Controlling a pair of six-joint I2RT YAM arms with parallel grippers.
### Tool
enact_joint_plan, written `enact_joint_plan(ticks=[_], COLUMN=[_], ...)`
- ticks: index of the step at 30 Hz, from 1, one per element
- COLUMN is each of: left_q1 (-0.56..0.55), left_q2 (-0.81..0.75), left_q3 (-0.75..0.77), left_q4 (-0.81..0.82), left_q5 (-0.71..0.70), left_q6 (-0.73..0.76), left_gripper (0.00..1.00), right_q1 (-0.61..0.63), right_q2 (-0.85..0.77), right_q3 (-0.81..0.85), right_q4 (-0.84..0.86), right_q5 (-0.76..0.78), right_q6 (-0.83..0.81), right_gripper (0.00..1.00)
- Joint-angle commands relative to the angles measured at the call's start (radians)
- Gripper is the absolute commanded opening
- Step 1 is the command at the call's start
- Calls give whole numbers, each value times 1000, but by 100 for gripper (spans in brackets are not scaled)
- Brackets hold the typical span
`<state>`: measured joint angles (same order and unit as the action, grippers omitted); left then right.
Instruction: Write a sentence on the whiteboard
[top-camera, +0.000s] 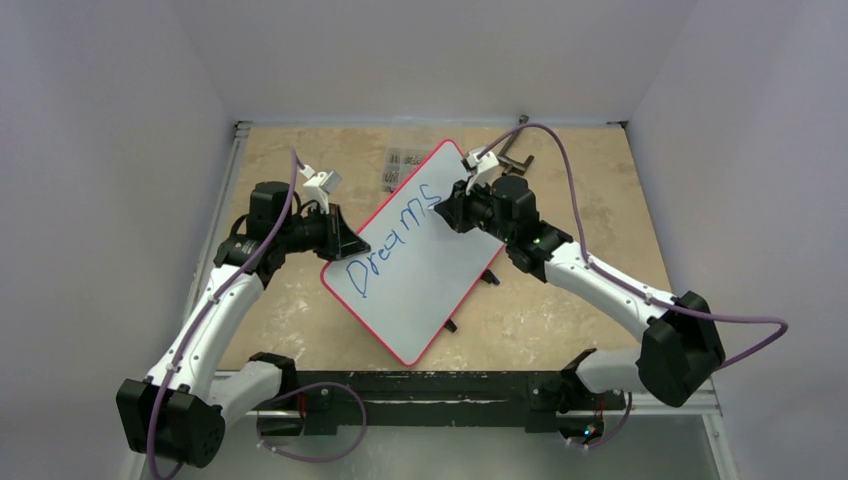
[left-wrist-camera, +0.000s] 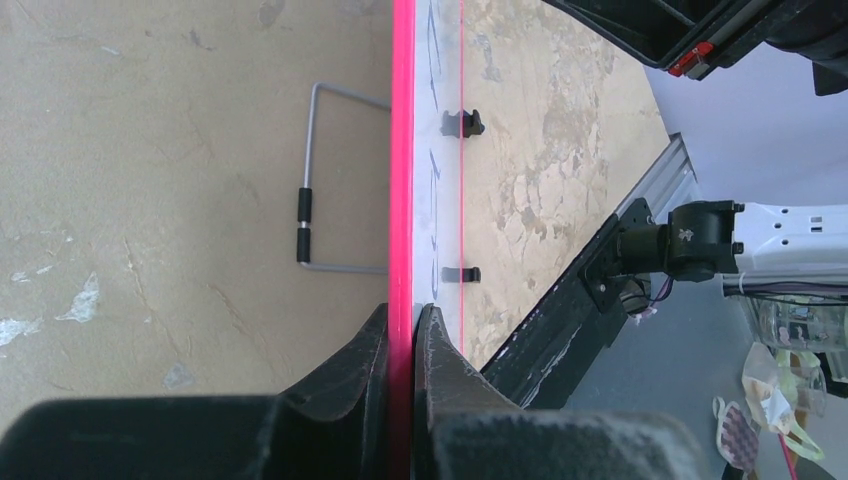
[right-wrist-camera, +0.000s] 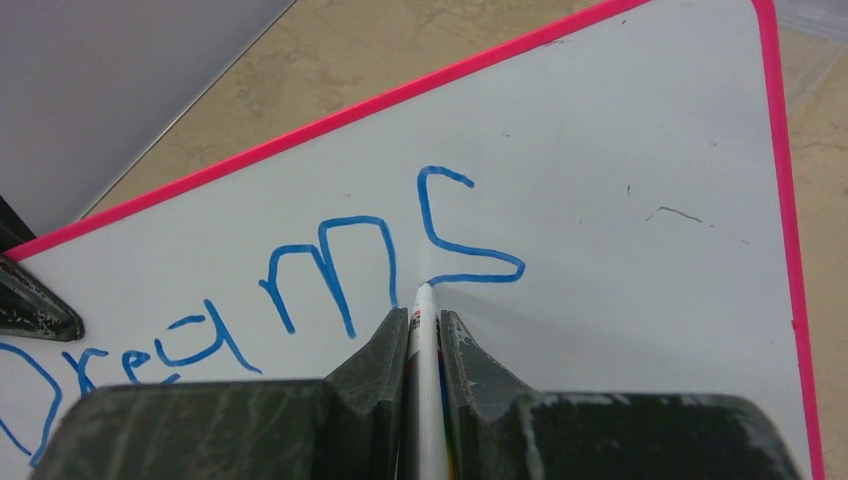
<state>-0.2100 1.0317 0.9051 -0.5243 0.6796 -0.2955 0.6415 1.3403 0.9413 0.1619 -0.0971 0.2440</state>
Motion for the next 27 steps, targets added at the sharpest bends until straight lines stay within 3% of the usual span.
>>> enact_joint_plan(ticks=[1, 13, 27], left_q1=[-6, -7, -6], left_q2=[-10, -8, -12], left_q3=[-12, -13, -16], left_q4=[-5, -2, 3], left_q5=[-109, -103, -94], left_q6=[156, 153, 148], left_gripper=[0, 0, 0], right_q1=[7, 7, -50], right_q2=[-78, -225, -182], right_q3=[5, -48, 1], right_q4=[-47, -79, -103], right_q5=[-11, 111, 173], right_q6=[-8, -7, -35], right_gripper=[0, 0, 0])
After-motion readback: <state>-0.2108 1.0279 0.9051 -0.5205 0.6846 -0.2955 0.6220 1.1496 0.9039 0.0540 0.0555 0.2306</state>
